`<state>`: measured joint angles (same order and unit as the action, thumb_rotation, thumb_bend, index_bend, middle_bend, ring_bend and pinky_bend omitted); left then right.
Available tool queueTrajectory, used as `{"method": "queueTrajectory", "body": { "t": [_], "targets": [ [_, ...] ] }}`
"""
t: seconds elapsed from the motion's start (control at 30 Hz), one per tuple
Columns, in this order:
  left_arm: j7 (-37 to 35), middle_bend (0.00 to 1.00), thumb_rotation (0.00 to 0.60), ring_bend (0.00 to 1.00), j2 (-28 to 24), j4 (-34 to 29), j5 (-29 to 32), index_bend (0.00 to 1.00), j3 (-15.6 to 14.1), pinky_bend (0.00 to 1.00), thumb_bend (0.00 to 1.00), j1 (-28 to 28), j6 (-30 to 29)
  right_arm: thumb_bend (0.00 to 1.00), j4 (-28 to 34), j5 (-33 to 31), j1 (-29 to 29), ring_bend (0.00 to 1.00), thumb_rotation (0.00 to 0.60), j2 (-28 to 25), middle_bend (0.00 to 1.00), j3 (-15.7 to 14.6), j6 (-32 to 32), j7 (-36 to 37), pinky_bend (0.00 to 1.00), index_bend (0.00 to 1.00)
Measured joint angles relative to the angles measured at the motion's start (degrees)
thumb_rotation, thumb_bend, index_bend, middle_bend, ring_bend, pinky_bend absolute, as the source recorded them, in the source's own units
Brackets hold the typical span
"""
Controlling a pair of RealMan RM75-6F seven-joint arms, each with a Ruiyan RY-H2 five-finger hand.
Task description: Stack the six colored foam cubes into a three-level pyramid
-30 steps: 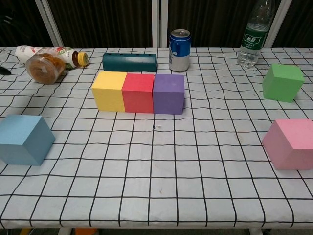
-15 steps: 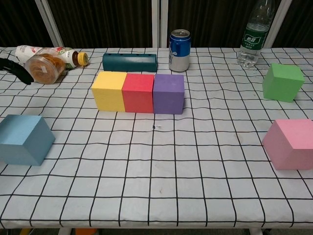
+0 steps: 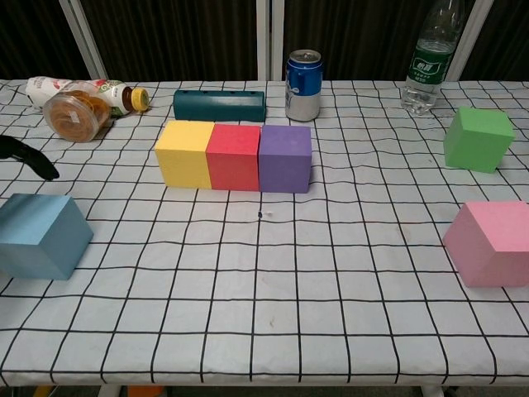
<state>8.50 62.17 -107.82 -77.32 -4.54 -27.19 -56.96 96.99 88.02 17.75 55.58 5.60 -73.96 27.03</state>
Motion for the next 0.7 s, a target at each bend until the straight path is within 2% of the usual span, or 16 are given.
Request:
{"method": "queueTrajectory", "body": {
  "t": [0.17,0.27,0.43,0.5,0.6,0.7],
  "targets": [
    [4.3,0.17,0.6,0.06,3.27,2.01,1.84,0.21,0.2,0.0,0.0,0.21,-0.18,0.26,-0.34,-0.02,0.06,0.0,0.6,0.15,0.06,-0.05,0.13,0.45,0.0,0.0],
    [7.54,0.22,0.6,0.08,5.16,3.41,3.34,0.25,0.53,0.0,0.0,0.31,-0.62,0.26,-0.33,0.12,0.1,0.0,0.6,0.19,0.06,-0.12,0.19,0.41,0.0,0.0],
    [10.27,0.42,0.6,0.26,8.35,5.63,5.36,0.4,1.64,0.02,0.0,0.35,-1.59,0.26,-0.24,0.31,0.08,0.0,0.6,0.14,0.06,-0.15,-0.01,0.53,0.0,0.0],
    [10.77,0.47,0.6,0.31,9.13,6.65,5.52,0.44,2.28,0.05,0.0,0.33,-2.33,0.26,-0.16,0.36,0.06,0.0,0.6,0.08,0.06,-0.1,-0.16,0.49,0.0,0.0],
    [11.99,0.52,0.6,0.35,9.66,7.35,5.9,0.46,3.58,0.06,0.0,-0.02,-2.98,0.26,0.03,0.46,-0.09,0.0,0.6,-0.04,0.06,-0.07,-0.59,0.46,0.0,0.0],
    [10.94,0.53,0.6,0.36,8.65,6.1,6.23,0.46,5.25,0.06,0.0,-0.99,-2.64,0.26,0.16,0.37,-0.29,0.0,0.6,-0.14,0.06,-0.05,-0.88,0.39,0.0,0.0]
  ]
}}
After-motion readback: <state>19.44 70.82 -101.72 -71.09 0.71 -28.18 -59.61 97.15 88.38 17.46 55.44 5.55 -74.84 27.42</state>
